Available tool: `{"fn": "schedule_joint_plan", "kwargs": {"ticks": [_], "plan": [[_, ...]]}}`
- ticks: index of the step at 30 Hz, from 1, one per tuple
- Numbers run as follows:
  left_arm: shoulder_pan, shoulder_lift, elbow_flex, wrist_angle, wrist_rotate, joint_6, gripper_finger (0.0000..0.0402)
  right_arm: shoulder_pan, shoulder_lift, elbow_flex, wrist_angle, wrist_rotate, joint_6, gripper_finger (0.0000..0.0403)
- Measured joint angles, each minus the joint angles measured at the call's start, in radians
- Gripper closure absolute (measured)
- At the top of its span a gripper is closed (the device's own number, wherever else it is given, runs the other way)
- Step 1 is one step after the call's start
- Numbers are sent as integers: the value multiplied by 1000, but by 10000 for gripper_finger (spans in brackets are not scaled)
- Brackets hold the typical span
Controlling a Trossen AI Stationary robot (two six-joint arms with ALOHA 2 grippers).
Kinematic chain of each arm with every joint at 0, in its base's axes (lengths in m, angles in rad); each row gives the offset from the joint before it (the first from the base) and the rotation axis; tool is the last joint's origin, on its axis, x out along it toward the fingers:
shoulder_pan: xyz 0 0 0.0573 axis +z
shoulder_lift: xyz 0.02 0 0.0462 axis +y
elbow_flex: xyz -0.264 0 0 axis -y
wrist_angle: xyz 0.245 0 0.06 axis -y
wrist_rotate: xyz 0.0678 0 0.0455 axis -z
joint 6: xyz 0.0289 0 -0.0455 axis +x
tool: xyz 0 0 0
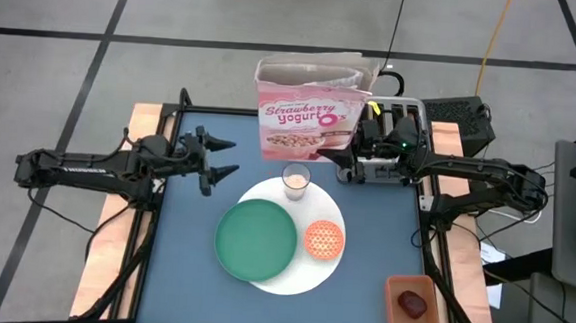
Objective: Arrange a breakfast setting
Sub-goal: Pour the cereals from the cereal box into the orange bowl
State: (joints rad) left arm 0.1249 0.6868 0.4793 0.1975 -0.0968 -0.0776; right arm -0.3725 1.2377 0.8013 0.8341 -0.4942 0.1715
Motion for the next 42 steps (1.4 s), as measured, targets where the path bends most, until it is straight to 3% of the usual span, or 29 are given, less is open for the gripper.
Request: {"fn": "schedule_joint_plan", "kwargs": {"ticks": [4,13,22,34,42], "plan": [[-11,8,0,10,7,64,55,0,0,0,7,0,0,210],[-47,169,1,279,31,151,55,0,0,0,52,4,0,209],[-32,450,1,749,37,179,55,0,1,0,80,4,-4,209],[36,802,1,1362,116,96,55,1,1,0,143,25,-42,209],[47,922,142,1365,163,93,55,1,1,0,141,49,-87,209]]}}
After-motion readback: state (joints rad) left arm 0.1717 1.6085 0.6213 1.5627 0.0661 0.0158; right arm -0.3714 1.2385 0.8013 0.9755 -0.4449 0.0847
